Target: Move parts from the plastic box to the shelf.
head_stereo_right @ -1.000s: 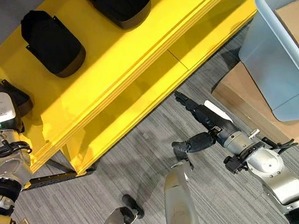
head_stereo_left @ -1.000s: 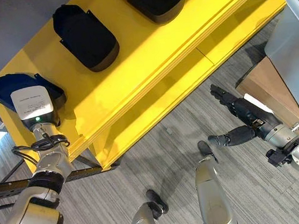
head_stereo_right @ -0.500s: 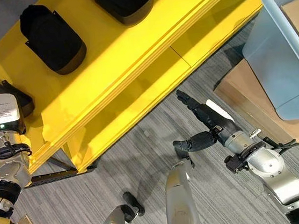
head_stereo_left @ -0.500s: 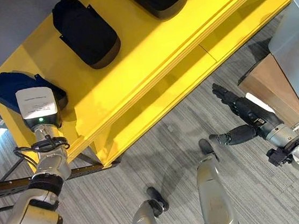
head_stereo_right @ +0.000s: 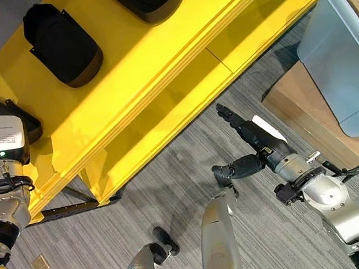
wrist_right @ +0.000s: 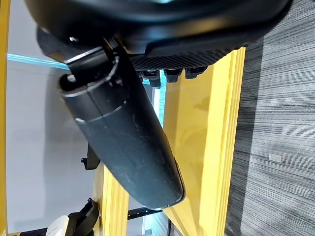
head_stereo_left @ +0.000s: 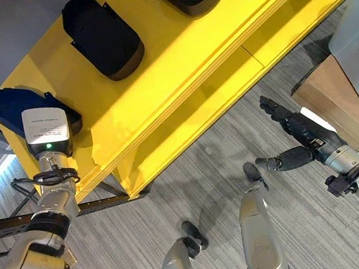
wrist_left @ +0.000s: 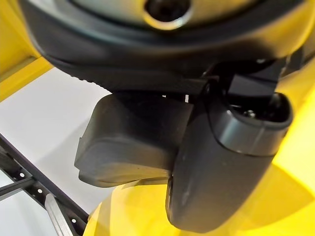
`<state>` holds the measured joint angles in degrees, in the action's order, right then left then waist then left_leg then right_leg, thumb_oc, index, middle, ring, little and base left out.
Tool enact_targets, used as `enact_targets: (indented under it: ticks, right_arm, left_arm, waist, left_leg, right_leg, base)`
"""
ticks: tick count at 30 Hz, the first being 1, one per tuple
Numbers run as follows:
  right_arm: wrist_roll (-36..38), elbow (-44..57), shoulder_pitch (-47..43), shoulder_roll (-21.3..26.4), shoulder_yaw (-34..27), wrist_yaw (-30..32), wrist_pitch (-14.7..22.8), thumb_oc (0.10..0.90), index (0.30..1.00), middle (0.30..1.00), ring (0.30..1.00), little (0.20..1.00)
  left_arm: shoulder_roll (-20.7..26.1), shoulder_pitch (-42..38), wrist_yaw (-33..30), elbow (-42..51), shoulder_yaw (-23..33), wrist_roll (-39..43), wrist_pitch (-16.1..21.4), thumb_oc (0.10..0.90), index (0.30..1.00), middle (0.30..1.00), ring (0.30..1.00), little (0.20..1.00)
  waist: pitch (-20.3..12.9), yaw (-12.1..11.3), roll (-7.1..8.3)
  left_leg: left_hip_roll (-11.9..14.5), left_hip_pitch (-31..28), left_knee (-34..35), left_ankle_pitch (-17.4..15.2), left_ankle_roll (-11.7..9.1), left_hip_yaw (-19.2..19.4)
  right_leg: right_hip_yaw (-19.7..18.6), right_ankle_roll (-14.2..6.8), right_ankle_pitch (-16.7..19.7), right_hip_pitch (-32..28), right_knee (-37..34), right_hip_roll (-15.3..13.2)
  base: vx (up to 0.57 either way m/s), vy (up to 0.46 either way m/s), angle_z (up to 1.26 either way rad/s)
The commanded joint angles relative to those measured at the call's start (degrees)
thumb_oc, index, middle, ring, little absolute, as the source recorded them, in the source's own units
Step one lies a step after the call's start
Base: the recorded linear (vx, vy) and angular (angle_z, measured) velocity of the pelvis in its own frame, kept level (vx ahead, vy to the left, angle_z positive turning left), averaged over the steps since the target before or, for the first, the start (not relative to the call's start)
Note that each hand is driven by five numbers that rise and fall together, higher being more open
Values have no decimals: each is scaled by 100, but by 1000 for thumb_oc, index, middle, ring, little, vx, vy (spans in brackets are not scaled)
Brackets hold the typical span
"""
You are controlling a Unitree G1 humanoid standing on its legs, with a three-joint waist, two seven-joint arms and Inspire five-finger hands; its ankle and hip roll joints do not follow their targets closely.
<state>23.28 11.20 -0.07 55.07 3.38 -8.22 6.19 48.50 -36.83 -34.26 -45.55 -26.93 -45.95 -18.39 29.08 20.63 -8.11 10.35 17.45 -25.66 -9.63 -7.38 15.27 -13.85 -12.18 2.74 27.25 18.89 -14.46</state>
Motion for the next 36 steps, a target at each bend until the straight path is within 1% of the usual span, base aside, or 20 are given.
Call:
enact_targets:
  ticks: [1, 2, 3, 4, 7, 14, 16, 17, 20, 25, 28, 32, 36]
  right_arm:
    - [418, 552, -477, 119, -530, 40, 639, 900, 1000, 1000, 1000, 1000]
    - [421, 552, -482, 125, -533, 40, 629, 900, 1000, 1000, 1000, 1000]
    - [405, 548, -483, 126, -531, 46, 638, 900, 1000, 1000, 1000, 1000]
    - [407, 545, -479, 124, -529, 50, 646, 900, 1000, 1000, 1000, 1000]
    - [404, 540, -466, 115, -564, 8, 633, 900, 1000, 1000, 1000, 1000]
    - [425, 577, -492, 107, -535, 16, 569, 900, 1000, 1000, 1000, 1000]
    - [439, 585, -482, 116, -550, -9, 556, 900, 1000, 1000, 1000, 1000]
    - [450, 597, -466, 155, -557, -19, 524, 900, 1000, 1000, 1000, 1000]
    - [488, 574, -475, 197, -574, -62, 515, 900, 1000, 1000, 1000, 1000]
    - [492, 588, -486, 232, -573, -114, 480, 900, 1000, 1000, 1000, 1000]
    - [490, 594, -464, 212, -594, -144, 468, 900, 1000, 1000, 1000, 1000]
    - [490, 606, -443, 215, -591, -129, 459, 900, 1000, 1000, 1000, 1000]
    - [494, 626, -446, 194, -581, -91, 451, 900, 1000, 1000, 1000, 1000]
  left_arm:
    - [1059, 187, -27, -152, 334, -200, -263, 400, 300, 300, 300, 300]
    - [1063, 188, -32, -158, 332, -176, -267, 435, 349, 349, 349, 349]
    - [1058, 187, -64, -193, 336, -140, -248, 676, 687, 687, 687, 687]
    - [1059, 181, -42, -198, 334, -95, -260, 900, 1000, 1000, 1000, 1000]
    - [1065, 129, 15, -282, 337, -13, -275, 900, 1000, 1000, 1000, 1000]
    - [1019, 166, 171, -270, 328, -121, -283, 900, 1000, 1000, 1000, 1000]
    - [1044, 175, 164, -311, 330, -126, -213, 900, 1000, 1000, 1000, 1000]
    - [1055, 175, 161, -352, 302, -127, -108, 900, 1000, 1000, 1000, 1000]
    - [1058, 205, 254, -298, 272, -54, -102, 900, 1000, 1000, 1000, 1000]
    - [1102, 140, 363, -351, 218, 31, 82, 900, 1000, 1000, 1000, 1000]
    - [1071, 249, 422, -333, 238, 136, -17, 900, 1000, 1000, 1000, 1000]
    - [1086, 260, 358, -254, 284, 73, 50, 900, 1000, 1000, 1000, 1000]
    - [1100, 205, 429, -169, 247, 2, 104, 900, 1000, 1000, 1000, 1000]
  waist:
    - [-247, 47, 139]
    - [-248, 48, 135]
    - [-247, 54, 130]
    - [-249, 58, 130]
    - [-251, 65, 126]
    - [-272, 60, 123]
    - [-280, 67, 128]
    - [-292, 79, 114]
    - [-303, 83, 83]
    - [-313, 96, 61]
    - [-325, 93, 44]
    - [-330, 78, 48]
    - [-338, 71, 62]
  left_leg:
    - [-634, 107, 444, 45, 630, 135]
    - [-636, 102, 452, 47, 630, 137]
    - [-641, 93, 465, 51, 634, 141]
    - [-641, 93, 466, 53, 635, 143]
    - [-643, 98, 459, 54, 636, 149]
    - [-648, 58, 489, 55, 636, 157]
    - [-642, 53, 486, 54, 637, 162]
    - [-644, 15, 512, 56, 636, 176]
    - [-657, -26, 531, 53, 638, 181]
    - [-668, -79, 542, 45, 644, 193]
    - [-679, -118, 546, 36, 658, 188]
    - [-680, -109, 549, 42, 659, 177]
    - [-684, -107, 560, 43, 665, 169]
  right_leg:
    - [679, 807, -1233, -167, 667, 432]
    - [680, 806, -1232, -170, 661, 432]
    - [677, 805, -1232, -174, 656, 433]
    - [675, 805, -1231, -173, 654, 435]
    - [678, 804, -1234, -167, 671, 433]
    - [679, 801, -1233, -215, 632, 429]
    - [680, 802, -1233, -223, 632, 430]
    - [681, 799, -1240, -247, 623, 423]
    - [684, 802, -1252, -280, 612, 407]
    - [703, 800, -1262, -326, 612, 384]
    - [694, 799, -1277, -360, 627, 375]
    - [701, 804, -1283, -355, 638, 375]
    - [714, 796, -1274, -357, 631, 379]
  base:
    - [0, 0, 0]
    - [0, 0, 0]
    - [0, 0, 0]
    - [0, 0, 0]
    - [0, 0, 0]
    - [0, 0, 0]
    - [0, 0, 0]
    - [0, 0, 0]
    - [0, 0, 0]
    - [0, 0, 0]
    - [10, 5, 0]
    - [0, 0, 0]
    - [-3, -8, 0]
